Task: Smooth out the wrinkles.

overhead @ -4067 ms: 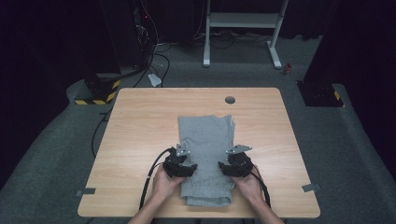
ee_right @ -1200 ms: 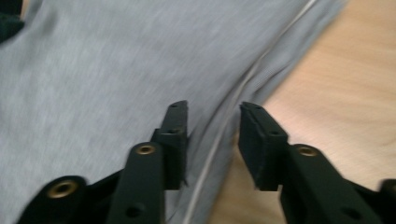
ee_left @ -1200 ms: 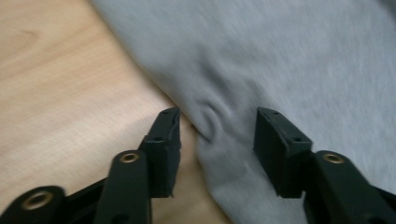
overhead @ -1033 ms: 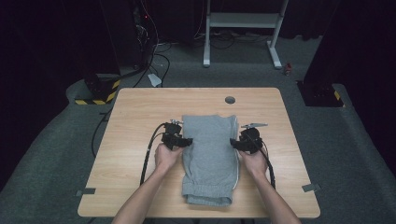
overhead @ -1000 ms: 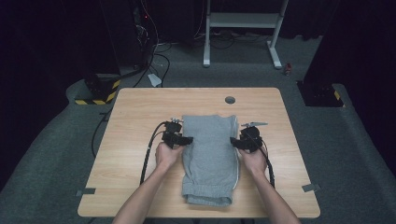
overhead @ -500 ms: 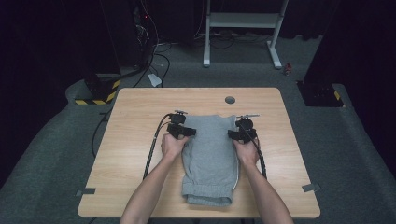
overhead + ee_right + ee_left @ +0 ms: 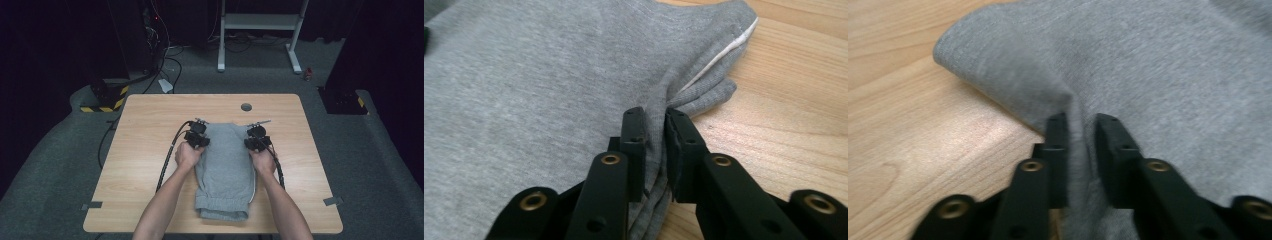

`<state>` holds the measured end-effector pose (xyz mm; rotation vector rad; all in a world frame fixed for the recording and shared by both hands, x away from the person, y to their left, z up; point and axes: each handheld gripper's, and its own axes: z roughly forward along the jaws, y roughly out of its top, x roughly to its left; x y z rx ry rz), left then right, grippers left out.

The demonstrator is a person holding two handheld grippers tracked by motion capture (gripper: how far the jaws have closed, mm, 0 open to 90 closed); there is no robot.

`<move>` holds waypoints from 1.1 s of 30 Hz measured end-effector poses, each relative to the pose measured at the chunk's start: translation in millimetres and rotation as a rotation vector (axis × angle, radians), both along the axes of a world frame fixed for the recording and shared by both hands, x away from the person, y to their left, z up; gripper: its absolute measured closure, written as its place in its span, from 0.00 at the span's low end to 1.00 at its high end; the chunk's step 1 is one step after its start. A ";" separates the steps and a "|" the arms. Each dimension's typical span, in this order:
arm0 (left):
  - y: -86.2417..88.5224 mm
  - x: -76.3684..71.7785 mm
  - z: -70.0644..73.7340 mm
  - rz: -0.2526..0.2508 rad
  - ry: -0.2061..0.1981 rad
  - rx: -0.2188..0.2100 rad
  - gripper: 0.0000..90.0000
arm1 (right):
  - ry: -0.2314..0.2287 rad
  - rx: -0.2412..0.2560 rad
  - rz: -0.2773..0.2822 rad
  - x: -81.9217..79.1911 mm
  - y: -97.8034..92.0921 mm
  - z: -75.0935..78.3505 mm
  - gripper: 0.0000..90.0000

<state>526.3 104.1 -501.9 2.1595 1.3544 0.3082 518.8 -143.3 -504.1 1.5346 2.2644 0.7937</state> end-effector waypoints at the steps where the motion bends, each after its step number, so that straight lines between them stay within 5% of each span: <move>1: 1.3 0.5 -0.1 0.009 0.017 -0.027 0.90 | 0.007 0.014 -0.003 0.1 -1.2 0.0 0.91; 5: 11.2 1.4 2.9 -0.008 0.043 -0.084 0.93 | 0.008 0.057 0.013 0.0 -7.5 4.5 0.92; 8: 19.5 -2.0 14.6 -0.005 0.024 -0.151 0.94 | -0.020 0.097 0.038 -3.9 -12.5 15.6 0.92; 16: 35.8 -11.2 42.6 -0.018 -0.028 -0.212 0.94 | -0.067 0.164 0.084 -9.6 -20.3 36.6 0.93; 22: 45.0 -8.2 51.7 0.002 -0.047 -0.250 0.94 | -0.103 0.142 0.128 -5.1 -16.1 60.5 0.93; 33: 47.2 11.7 75.4 0.026 -0.087 -0.283 0.94 | -0.141 0.144 0.115 18.5 -12.0 93.7 0.93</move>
